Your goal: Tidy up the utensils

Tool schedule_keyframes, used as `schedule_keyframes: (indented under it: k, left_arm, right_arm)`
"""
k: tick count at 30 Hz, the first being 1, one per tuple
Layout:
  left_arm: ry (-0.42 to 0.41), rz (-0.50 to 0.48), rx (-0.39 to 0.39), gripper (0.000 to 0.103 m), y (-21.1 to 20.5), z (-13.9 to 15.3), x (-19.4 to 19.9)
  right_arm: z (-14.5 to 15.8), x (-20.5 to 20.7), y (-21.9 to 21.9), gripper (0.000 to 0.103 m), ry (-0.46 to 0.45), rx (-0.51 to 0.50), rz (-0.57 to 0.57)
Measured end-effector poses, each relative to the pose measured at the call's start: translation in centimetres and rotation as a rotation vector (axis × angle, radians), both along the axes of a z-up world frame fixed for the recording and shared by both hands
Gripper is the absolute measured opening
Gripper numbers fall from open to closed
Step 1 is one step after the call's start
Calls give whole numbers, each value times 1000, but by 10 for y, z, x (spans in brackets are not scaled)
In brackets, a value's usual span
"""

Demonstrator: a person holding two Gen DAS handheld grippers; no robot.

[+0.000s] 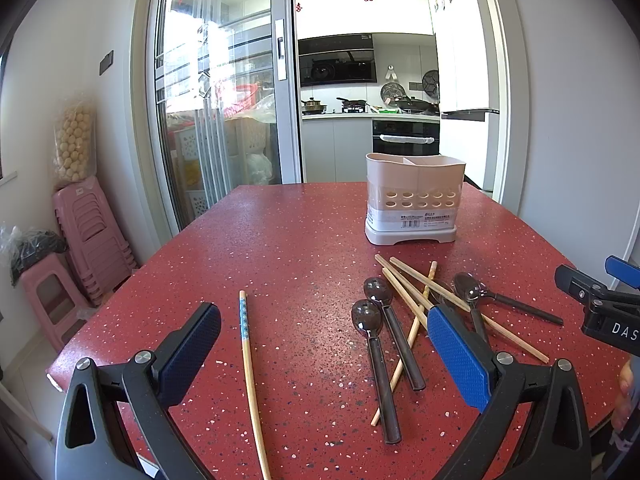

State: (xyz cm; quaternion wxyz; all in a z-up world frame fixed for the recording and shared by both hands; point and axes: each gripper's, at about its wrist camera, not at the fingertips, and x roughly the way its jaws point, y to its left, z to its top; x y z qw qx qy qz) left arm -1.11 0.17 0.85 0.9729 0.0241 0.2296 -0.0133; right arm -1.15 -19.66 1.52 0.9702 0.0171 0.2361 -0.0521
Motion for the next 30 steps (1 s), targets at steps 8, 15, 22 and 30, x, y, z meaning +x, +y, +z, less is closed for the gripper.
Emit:
schedule_keyframes:
  k: [8, 15, 22, 30]
  left_arm:
    - [0, 1, -2, 103, 0, -1, 0]
    - [0, 1, -2, 103, 0, -1, 0]
    - [4, 1, -3, 103, 0, -2, -1]
    - [4, 2, -3, 103, 0, -2, -1]
  right_arm:
    - [0, 0, 0, 103, 1, 0, 1]
    - [-1, -1, 1, 103, 2, 2, 1]
    - [-2, -1, 3, 103, 5, 4, 3]
    - [-4, -1, 2, 103, 7, 6, 5]
